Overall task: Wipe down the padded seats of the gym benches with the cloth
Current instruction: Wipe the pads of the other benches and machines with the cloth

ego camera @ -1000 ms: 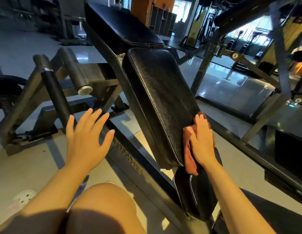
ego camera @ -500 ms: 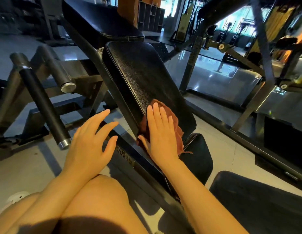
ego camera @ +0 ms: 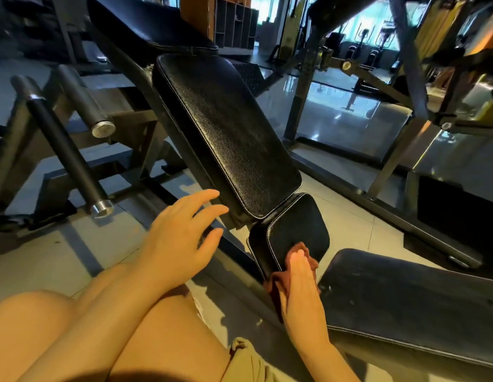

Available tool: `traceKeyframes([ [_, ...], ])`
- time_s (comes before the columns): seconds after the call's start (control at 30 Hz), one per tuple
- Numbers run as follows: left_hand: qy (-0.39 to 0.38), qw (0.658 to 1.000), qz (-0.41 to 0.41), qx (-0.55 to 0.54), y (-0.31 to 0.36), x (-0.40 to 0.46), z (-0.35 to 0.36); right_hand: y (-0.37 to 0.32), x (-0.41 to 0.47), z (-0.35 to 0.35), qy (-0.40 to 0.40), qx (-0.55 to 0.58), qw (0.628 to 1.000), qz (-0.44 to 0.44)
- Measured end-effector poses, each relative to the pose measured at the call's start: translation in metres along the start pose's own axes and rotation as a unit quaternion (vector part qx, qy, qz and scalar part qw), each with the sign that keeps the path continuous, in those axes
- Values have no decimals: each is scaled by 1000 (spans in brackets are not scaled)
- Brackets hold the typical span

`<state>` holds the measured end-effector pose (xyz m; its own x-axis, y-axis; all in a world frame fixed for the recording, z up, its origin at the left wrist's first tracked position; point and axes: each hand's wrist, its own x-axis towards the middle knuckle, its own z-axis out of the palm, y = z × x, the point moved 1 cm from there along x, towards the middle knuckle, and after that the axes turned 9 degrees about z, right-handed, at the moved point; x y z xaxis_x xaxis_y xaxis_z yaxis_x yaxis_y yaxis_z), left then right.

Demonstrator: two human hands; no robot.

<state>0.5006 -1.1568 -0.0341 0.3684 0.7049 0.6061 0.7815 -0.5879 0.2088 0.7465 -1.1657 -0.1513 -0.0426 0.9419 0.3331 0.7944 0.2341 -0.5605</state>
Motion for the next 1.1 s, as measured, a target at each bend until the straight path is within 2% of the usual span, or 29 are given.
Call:
traceKeyframes([
  [0.17,5,996,-6,-90,35,-13,21,-8,16,-38,-41,69,976,201],
  [0.23,19,992,-41,-121,42,-14,19,-32,34,-55,-18,159,964,212],
  [0.4,73,980,-69,-172,57,8,-16,-124,65,-91,-66,301,951,15],
  [0.57,227,942,-113,-218,37,19,-86,-219,94,-91,-92,372,916,-115],
  [0.7,297,918,-187,-184,-3,-17,-147,-296,108,-48,-184,382,892,-159],
  [0.8,318,906,-252,-116,-34,-63,-192,-353,105,2,-277,345,878,-184],
  [0.9,346,876,-334,-47,-63,-112,-232,-399,98,63,-375,303,858,-179],
  [1.1,324,837,-438,49,-117,-179,-253,-446,72,157,-492,200,825,-195],
])
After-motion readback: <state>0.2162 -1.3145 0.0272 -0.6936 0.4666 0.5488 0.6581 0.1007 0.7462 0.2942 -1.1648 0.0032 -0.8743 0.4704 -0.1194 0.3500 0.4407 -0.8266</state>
